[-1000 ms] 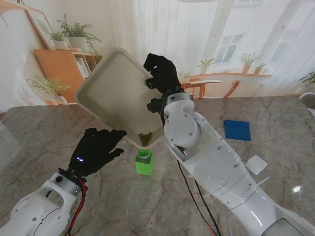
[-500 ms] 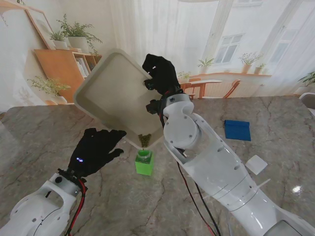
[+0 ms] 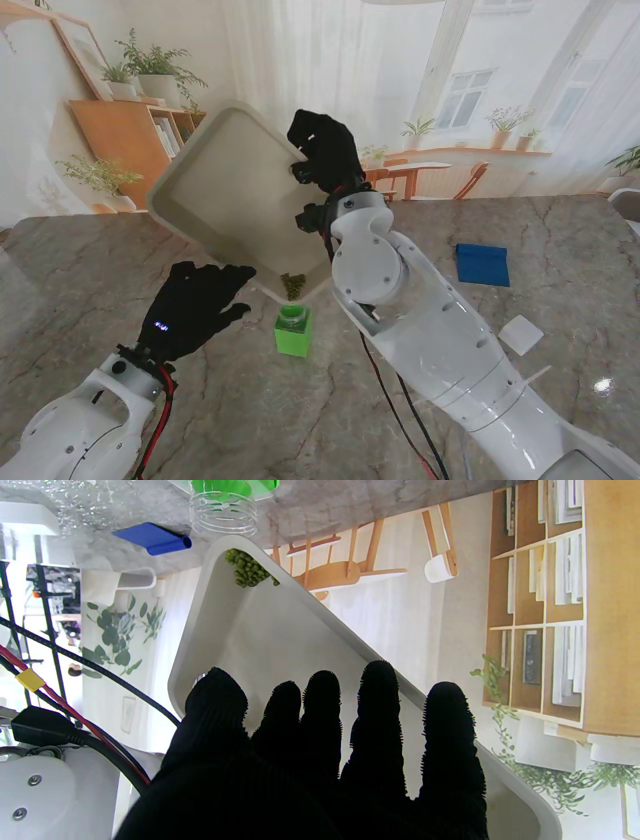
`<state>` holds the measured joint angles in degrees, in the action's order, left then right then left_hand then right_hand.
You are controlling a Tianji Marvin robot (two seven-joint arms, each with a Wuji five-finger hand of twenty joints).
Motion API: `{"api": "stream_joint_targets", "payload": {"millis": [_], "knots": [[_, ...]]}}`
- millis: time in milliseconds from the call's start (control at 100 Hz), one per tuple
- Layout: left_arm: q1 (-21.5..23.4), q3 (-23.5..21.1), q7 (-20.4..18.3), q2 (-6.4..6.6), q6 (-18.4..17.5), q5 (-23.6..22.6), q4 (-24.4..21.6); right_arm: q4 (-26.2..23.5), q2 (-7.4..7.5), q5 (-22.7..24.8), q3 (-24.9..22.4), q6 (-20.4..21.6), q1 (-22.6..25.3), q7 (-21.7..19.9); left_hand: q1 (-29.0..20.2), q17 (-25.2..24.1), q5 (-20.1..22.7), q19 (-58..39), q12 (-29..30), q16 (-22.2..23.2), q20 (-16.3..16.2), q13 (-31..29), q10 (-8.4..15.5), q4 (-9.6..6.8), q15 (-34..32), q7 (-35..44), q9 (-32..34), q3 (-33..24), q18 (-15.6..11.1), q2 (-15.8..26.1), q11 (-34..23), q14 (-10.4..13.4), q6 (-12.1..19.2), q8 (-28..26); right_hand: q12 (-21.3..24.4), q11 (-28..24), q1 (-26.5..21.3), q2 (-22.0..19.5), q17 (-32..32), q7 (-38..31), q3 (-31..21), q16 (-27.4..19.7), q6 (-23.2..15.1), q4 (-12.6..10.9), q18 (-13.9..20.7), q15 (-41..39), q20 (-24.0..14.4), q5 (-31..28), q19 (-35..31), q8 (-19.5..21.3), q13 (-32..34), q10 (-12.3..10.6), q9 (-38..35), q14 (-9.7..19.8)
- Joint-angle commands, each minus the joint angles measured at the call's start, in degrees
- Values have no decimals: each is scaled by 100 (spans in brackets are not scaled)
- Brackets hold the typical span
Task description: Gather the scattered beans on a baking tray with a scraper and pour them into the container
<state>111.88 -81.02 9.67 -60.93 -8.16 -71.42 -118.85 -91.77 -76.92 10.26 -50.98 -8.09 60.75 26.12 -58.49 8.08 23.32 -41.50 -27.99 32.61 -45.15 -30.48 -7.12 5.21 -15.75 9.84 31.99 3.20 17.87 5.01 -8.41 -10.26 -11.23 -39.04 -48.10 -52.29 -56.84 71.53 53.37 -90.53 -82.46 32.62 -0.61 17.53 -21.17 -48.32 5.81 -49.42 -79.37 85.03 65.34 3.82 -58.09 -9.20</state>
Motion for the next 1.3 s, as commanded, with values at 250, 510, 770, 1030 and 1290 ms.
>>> {"api": "stream_joint_targets", "payload": {"millis": [250,510,770,1030,1290], "knots": [[66,-5,18,-12,30,-18,-32,-96,11,35,-4,74,-5,-94,-4,-53,-15,68,38,55,-155,-103,-29,-257,-2,-30,15,-47,139,386,44,11,-21,-99,-222,-913,-896,-174,618,-260,-750,130,80,-160,69,-1050,-393,-68,-1553,189,286,-802,-208,433],[78,-3,10,-13,46,-11,-37,-162,24,97,7,95,14,-98,-1,-53,-9,71,39,55,-154,-105,-28,-258,1,-34,20,-48,130,378,45,15,-12,-98,-220,-914,-901,-160,624,-261,-750,129,80,-161,53,-1058,-391,-68,-1560,187,289,-795,-205,429],[83,-13,1,-14,40,0,-41,-211,47,168,28,137,46,-130,-3,-48,-11,72,40,56,-155,-106,-20,-258,1,-35,23,-50,131,379,45,13,-10,-104,-212,-914,-909,-141,630,-259,-750,118,98,-164,31,-1064,-390,-64,-1577,185,298,-772,-216,420],[90,-18,-35,-14,43,17,-45,-250,64,203,30,184,85,-147,0,-53,-4,78,41,56,-156,-102,-34,-257,3,-33,21,-48,138,380,47,4,-15,-106,-209,-917,-908,-141,631,-260,-750,113,106,-168,19,-1070,-384,-67,-1580,180,297,-773,-216,420],[93,-23,-79,-14,53,36,-43,-311,77,308,63,267,123,-126,2,-54,3,80,44,54,-158,-109,-33,-259,5,-36,26,-51,143,379,48,6,-11,-100,-201,-916,-913,-128,629,-262,-750,112,114,-168,15,-1076,-380,-70,-1580,176,296,-761,-211,405]]}}
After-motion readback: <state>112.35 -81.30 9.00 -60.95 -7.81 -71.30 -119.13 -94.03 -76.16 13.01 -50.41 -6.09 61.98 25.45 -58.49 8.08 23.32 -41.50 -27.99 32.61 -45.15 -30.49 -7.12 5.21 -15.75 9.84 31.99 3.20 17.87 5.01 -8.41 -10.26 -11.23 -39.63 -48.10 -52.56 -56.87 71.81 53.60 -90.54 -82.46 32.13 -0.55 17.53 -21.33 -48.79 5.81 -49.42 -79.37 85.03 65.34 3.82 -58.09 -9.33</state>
